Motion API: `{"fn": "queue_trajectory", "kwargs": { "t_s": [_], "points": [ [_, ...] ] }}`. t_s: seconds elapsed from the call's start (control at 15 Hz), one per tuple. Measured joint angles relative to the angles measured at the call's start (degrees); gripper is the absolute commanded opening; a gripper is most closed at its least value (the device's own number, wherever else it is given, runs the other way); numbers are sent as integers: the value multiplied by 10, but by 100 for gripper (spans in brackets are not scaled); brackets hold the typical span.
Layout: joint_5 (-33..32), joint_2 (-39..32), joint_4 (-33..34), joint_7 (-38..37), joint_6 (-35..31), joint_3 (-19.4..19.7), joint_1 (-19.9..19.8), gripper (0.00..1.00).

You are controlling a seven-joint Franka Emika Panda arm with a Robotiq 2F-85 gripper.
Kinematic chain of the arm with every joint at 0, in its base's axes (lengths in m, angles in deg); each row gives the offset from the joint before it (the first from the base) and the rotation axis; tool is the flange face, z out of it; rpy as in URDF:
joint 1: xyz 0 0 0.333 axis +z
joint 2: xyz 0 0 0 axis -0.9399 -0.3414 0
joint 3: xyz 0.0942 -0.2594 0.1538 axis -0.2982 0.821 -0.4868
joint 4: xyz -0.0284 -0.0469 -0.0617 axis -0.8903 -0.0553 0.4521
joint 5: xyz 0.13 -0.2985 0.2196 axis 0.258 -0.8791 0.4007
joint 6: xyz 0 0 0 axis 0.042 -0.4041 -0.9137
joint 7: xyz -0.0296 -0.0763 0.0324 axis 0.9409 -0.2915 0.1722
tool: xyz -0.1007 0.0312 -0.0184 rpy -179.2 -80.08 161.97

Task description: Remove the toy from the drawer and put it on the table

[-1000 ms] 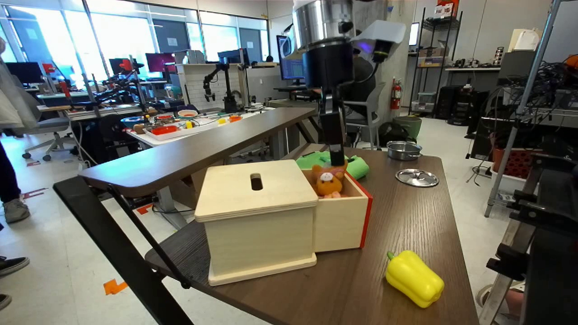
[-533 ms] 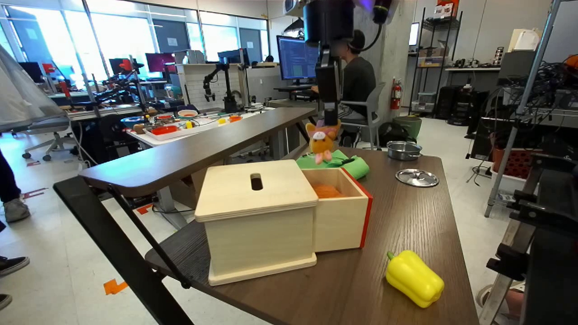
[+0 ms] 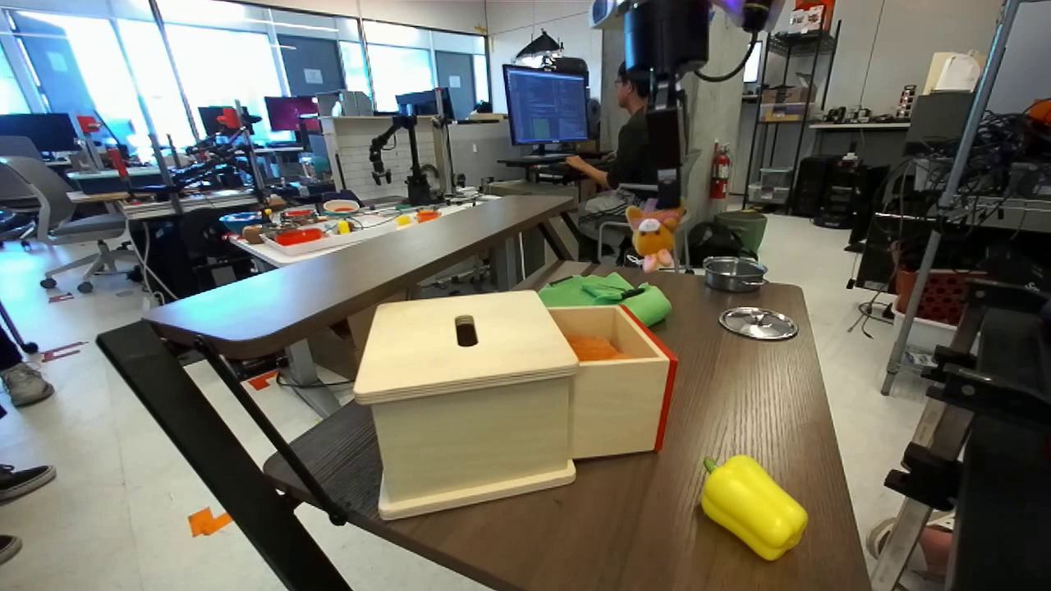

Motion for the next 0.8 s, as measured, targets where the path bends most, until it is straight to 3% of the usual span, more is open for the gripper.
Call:
{"fn": "queue_trajectory", "kwargs": {
  "t_s": [0.8],
  "points": [
    [0, 0, -125, -50, -53, 37, -16, 1]
  ]
}}
